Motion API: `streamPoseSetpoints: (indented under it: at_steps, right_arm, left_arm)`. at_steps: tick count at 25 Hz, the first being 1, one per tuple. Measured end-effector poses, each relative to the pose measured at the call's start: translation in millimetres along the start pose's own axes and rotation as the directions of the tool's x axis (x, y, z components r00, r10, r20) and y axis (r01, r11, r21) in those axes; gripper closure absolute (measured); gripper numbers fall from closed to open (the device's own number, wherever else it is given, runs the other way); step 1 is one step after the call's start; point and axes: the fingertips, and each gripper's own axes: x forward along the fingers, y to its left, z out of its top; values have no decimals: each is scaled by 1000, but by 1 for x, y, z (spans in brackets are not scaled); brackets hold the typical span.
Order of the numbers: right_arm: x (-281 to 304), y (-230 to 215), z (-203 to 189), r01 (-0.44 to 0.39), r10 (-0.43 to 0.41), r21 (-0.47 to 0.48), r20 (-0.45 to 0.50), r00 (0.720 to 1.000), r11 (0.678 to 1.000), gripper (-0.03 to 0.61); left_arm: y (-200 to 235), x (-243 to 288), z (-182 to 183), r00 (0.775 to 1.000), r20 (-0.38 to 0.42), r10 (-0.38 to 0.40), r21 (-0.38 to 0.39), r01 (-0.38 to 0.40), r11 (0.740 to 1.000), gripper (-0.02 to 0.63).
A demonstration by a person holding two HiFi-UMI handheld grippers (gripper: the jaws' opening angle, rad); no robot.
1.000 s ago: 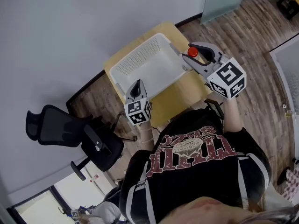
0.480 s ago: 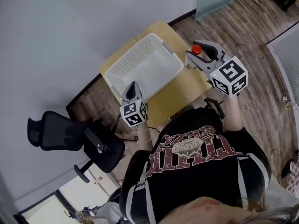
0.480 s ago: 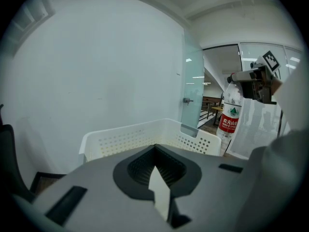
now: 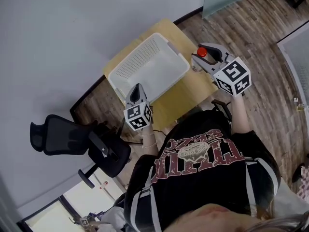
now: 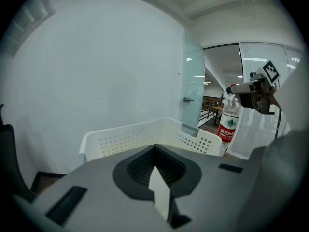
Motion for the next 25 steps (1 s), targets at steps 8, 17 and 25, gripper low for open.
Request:
streamPoseSetpoints:
  at_steps: [8, 17, 25]
  right_arm:
    - [12, 1, -25, -14, 15, 12, -49, 999, 1000, 408]
    - [22, 0, -49, -22, 25, 36, -91, 995, 999, 408]
    - [33, -1, -72, -27, 34, 51, -132, 991, 998, 408]
  left_arm:
    - [-1, 0, -1, 1000, -1, 2, 0, -2, 1000, 569]
    - [0, -2, -2, 1000, -1, 3, -3, -3, 1000, 569]
    - [0, -1, -1, 1000, -4, 4, -2, -4, 1000, 569]
